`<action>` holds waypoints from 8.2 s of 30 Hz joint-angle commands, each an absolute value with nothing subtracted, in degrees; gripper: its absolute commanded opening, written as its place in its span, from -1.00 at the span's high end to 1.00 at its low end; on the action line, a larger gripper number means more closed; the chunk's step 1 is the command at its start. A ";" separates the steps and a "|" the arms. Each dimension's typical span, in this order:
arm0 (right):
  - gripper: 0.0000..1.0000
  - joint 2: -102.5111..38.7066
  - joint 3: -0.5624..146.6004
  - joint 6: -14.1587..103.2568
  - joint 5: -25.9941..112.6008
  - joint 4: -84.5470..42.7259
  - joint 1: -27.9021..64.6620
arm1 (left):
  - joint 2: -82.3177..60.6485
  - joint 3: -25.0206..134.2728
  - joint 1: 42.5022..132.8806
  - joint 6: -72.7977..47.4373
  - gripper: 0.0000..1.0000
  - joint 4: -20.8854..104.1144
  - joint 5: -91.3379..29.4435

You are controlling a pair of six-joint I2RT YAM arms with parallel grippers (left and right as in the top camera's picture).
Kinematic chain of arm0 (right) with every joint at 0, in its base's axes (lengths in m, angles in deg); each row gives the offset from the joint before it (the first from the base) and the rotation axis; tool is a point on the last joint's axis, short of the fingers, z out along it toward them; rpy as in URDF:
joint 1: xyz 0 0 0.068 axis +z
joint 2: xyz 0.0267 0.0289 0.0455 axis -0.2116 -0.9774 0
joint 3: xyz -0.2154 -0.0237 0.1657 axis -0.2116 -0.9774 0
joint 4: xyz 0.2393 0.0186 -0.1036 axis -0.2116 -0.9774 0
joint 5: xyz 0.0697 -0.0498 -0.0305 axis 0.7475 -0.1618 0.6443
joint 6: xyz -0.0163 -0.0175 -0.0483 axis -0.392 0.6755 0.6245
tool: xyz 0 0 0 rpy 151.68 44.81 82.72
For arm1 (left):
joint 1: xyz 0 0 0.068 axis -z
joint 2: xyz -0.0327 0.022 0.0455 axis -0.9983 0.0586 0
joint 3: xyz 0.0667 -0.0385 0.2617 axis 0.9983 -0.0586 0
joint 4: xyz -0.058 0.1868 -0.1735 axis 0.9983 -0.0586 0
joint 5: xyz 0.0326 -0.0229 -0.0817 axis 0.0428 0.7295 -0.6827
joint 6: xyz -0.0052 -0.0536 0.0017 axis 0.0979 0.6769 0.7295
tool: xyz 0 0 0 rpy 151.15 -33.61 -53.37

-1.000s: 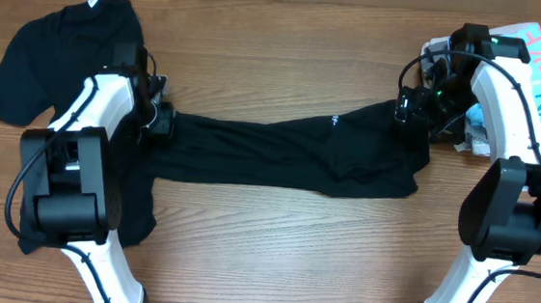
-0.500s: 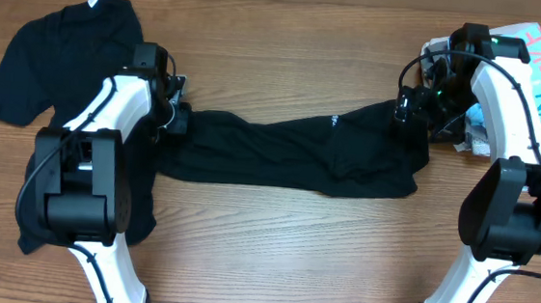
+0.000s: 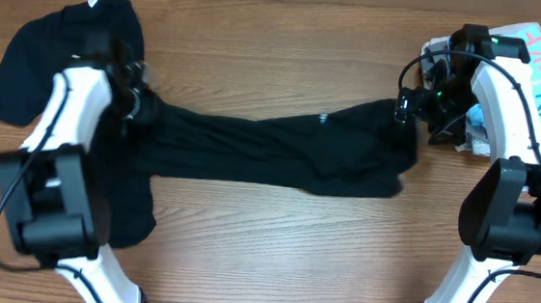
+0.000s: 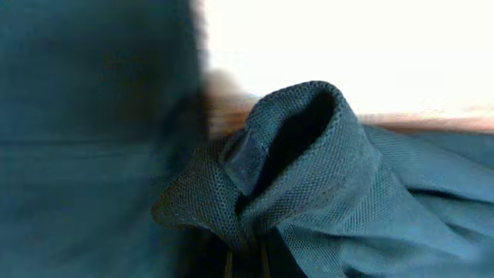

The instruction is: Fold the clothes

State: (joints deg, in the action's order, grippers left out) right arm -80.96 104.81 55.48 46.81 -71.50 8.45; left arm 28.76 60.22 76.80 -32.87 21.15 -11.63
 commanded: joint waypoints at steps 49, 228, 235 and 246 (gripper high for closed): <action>-0.91 -79.12 105.16 55.74 46.29 -71.15 8.12 | 33.57 71.48 110.85 -22.11 -1.00 21.23 -8.11; 0.92 -76.30 87.00 67.43 73.41 -56.31 -1.54 | 4.43 79.04 105.80 -19.97 0.36 0.14 13.82; 0.92 -72.22 87.04 67.59 73.41 -57.16 4.16 | 4.43 79.04 101.95 -19.97 0.35 0.18 13.58; 0.92 -71.93 86.87 54.12 58.94 -52.35 33.73 | 4.41 79.04 99.70 -19.99 0.33 0.91 13.60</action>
State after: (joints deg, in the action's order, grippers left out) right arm -74.01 85.51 60.35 63.53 -53.97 28.01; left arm 4.21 78.67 100.36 -19.14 0.45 12.81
